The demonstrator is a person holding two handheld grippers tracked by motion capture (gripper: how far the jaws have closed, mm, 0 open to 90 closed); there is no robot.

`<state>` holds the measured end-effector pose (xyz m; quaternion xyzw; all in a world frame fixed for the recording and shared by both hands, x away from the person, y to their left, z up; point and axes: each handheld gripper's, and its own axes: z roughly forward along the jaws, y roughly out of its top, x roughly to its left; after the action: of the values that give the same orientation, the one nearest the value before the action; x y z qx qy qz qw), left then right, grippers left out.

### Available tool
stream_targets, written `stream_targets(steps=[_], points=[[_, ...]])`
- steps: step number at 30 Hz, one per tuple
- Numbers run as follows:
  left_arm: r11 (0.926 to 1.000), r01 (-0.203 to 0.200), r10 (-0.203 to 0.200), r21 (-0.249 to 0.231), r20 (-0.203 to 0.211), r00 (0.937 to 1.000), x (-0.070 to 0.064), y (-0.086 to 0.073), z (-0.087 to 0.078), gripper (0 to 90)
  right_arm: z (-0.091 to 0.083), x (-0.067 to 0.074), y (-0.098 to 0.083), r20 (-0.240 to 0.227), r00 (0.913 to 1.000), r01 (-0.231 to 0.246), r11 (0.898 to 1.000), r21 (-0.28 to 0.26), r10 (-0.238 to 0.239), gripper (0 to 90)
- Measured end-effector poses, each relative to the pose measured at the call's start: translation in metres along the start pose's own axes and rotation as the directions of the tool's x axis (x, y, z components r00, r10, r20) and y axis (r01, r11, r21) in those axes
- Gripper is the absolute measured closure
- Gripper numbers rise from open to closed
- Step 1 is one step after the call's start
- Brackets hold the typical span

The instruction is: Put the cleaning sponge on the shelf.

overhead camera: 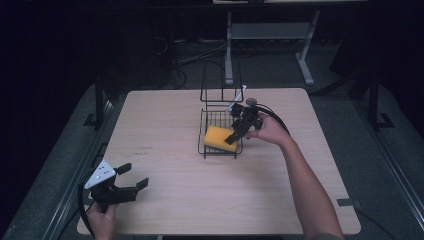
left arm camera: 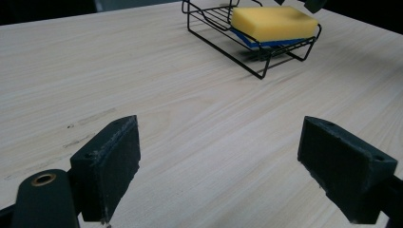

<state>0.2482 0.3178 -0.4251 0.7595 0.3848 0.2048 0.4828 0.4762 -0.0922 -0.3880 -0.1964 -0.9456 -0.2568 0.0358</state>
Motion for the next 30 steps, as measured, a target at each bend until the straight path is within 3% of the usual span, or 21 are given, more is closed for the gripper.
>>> stream_targets(steps=[13, 22, 30], points=[[1.0000, 0.001, -0.001, 0.001, -0.001, 1.0000, 0.000, 0.000, 0.001, 13.4, -0.014, -0.004, -0.019, 0.011, 0.9994, -0.033, 0.999, -0.022, 0.034, 16.4], [1.0000, 0.004, -0.004, 0.002, -0.002, 1.0000, -0.001, 0.000, 0.002, 13.4, -0.025, -0.001, -0.044, 0.024, 0.9983, -0.053, 0.998, -0.038, 0.054, 16.5], [1.0000, -0.001, 0.001, 0.004, 0.000, 1.0000, -0.002, 0.000, 0.001, 13.4, -0.034, 0.012, -0.077, 0.055, 0.9958, -0.071, 0.997, -0.031, 0.073, 16.4]])
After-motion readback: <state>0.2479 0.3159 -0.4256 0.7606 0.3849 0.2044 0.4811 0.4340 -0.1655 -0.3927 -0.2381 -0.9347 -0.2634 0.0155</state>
